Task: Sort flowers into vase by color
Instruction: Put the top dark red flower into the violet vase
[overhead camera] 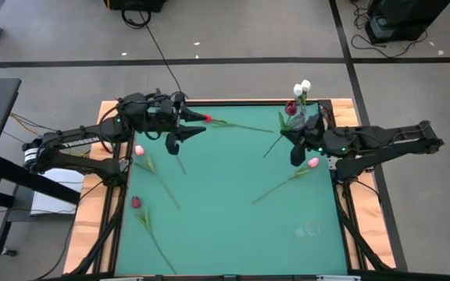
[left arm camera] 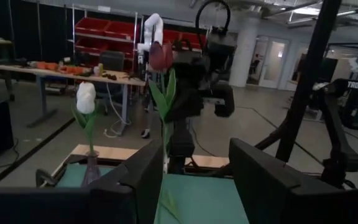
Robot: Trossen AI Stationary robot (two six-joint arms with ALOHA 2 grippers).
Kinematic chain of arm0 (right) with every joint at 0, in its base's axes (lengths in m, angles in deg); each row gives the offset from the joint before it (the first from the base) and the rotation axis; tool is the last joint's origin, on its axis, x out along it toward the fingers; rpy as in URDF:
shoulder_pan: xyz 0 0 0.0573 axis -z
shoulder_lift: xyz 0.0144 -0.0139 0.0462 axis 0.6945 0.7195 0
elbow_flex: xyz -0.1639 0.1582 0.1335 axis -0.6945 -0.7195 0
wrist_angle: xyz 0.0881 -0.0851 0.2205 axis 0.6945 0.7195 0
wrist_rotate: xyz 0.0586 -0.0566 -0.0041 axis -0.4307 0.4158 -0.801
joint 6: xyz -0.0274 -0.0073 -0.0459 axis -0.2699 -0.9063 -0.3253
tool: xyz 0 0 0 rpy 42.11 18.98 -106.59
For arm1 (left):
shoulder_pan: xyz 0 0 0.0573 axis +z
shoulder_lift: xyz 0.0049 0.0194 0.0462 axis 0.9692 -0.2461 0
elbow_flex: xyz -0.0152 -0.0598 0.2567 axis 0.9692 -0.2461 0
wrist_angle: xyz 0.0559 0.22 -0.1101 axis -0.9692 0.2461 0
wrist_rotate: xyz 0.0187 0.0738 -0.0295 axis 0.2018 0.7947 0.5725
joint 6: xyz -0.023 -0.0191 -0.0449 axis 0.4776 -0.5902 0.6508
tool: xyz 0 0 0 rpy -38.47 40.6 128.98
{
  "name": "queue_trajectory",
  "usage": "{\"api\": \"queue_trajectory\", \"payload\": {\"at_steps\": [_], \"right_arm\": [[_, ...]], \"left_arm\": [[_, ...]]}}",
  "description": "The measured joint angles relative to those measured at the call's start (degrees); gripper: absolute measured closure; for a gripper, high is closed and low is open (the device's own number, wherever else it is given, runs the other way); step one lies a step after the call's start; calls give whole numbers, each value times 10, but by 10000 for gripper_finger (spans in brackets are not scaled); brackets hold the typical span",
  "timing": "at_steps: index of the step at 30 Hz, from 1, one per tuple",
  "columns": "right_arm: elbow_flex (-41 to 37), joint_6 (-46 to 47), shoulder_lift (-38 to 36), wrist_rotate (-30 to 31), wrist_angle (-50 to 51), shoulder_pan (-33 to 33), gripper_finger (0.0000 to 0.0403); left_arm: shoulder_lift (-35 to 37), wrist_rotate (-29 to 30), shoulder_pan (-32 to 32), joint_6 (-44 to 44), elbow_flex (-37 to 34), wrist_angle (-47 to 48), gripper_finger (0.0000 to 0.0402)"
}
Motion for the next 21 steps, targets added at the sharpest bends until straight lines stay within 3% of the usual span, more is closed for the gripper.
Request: {"api": "queue_trajectory", "payload": {"at_steps": [14,21], "right_arm": [[0,50,-114,132,206,88,398],[0,-37,-152,179,200,164,398]], "left_arm": [[-2,1,0,2,0,1,214],[-2,1,0,2,0,1,214]]}}
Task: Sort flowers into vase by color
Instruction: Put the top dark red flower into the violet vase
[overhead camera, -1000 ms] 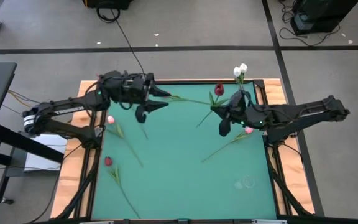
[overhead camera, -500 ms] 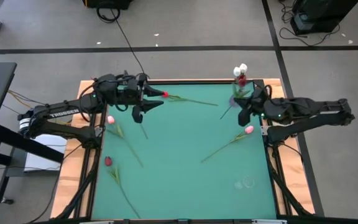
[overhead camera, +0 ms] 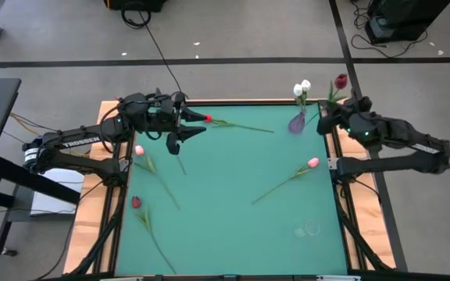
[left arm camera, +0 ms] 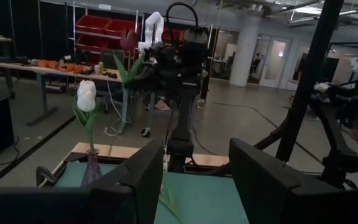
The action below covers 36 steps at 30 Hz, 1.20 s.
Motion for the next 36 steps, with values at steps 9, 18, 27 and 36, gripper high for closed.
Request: {"api": "queue_trajectory", "payload": {"at_steps": [9,18,27,36], "right_arm": [[1,-192,-1,-41,-171,84,398],[1,-141,26,-151,-128,148,398],[0,-155,54,-185,-133,196,398],[0,-94,118,-209,-133,236,338]], "left_arm": [[0,0,0,0,0,0,214],[0,0,0,0,0,0,214],[0,0,0,0,0,1,214],[0,0,0,0,0,0,214]]}}
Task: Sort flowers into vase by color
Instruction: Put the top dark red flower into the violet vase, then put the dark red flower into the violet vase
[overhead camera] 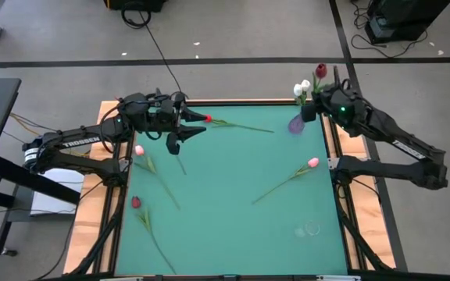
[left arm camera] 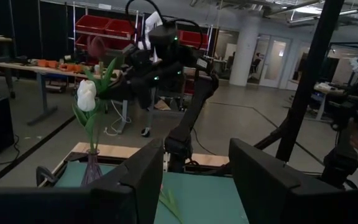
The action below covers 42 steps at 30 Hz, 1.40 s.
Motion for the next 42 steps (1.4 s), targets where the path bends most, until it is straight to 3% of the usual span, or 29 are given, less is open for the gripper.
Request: {"api": "queue_trajectory", "payload": {"at_steps": [8,19,31,37,42], "right_arm": [[0,60,-1,-27,25,26,283],[22,136,20,-280,121,103,211],[184,169,19,-327,350,106,206],[204,173,19,-482,309,106,206],[204,188,19,-546,232,94,206]], "left_arm": [[0,0,0,0,0,0,214],[0,0,0,0,0,0,214],[0,0,0,0,0,0,214],[0,0,0,0,0,0,214],[0,0,0,0,0,-2,214]]}}
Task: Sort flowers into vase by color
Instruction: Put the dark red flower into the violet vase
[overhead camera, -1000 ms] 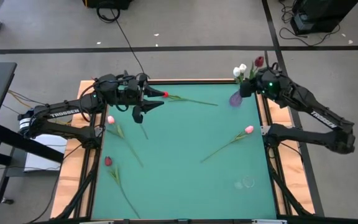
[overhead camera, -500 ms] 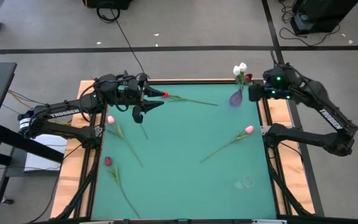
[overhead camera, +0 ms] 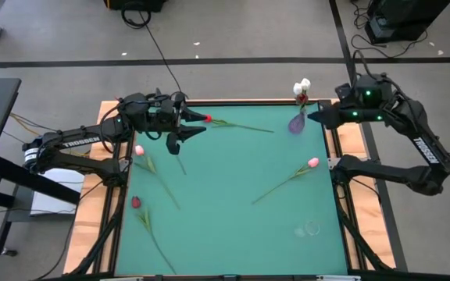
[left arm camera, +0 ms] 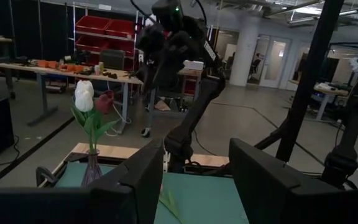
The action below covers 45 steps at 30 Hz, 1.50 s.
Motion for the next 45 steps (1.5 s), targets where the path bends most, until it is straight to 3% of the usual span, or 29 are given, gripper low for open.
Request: {"api": "queue_trajectory", "payload": {"at_steps": [7,14,19,23,26,30,34,38,45], "right_arm": [[0,32,2,-58,-133,-45,206],[0,42,13,-30,-154,-88,206],[0,61,24,-4,-149,-123,206],[0,66,34,11,-149,-154,206],[0,68,38,31,-150,-177,206],[0,79,39,68,-151,-195,206],[0,74,37,73,-155,-196,206],[0,63,37,69,-155,-196,206],[0,29,30,63,-131,-196,206]], "left_arm": [[-1,0,0,26,0,-71,214],[0,-8,0,162,0,-106,214],[0,2,1,195,0,-88,214],[0,22,-22,253,0,32,214],[-1,101,-64,324,0,187,217],[-1,212,-137,501,0,408,231],[-1,255,-224,690,0,568,247],[-7,276,-327,882,0,649,255],[-68,282,-490,1149,0,710,255]]}}
